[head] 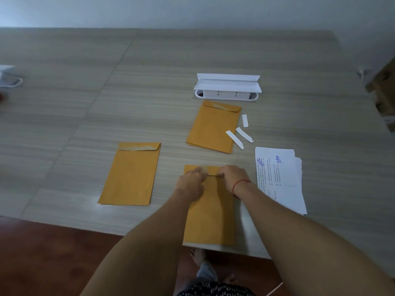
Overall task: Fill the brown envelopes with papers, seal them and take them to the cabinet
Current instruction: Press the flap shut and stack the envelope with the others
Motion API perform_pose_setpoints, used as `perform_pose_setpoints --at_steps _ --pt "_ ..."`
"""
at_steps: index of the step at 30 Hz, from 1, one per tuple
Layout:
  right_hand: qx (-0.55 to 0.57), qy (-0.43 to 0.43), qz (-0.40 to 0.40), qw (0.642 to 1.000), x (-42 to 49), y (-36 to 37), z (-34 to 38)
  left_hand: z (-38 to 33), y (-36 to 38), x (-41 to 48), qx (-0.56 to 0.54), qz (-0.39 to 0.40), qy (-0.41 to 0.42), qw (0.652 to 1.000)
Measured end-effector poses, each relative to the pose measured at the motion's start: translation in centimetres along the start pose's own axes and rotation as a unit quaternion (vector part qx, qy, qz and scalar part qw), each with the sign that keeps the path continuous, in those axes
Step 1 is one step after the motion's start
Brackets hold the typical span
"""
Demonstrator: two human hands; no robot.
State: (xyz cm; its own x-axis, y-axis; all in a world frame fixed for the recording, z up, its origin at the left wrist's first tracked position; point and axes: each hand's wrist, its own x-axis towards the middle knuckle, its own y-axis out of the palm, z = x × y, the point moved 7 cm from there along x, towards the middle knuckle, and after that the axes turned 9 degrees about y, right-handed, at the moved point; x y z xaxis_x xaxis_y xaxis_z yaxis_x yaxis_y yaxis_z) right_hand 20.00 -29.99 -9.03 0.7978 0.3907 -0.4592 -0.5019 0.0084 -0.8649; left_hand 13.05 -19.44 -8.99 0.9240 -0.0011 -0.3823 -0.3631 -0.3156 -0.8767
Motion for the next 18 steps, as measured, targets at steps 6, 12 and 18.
perform_pose_setpoints --at_steps 6,12,18 --pt "-0.060 -0.006 0.026 0.998 -2.8 4.1 0.8 0.9 2.2 -1.4 0.039 0.043 -0.036 0.998" --pt "-0.122 0.068 -0.005 0.990 -2.3 1.4 -0.7 3.0 2.0 -1.7 0.062 0.067 -0.083 0.992" --pt "-0.068 0.004 0.051 0.996 -2.8 4.4 3.2 2.7 2.1 -1.5 0.067 0.080 -0.093 0.990"
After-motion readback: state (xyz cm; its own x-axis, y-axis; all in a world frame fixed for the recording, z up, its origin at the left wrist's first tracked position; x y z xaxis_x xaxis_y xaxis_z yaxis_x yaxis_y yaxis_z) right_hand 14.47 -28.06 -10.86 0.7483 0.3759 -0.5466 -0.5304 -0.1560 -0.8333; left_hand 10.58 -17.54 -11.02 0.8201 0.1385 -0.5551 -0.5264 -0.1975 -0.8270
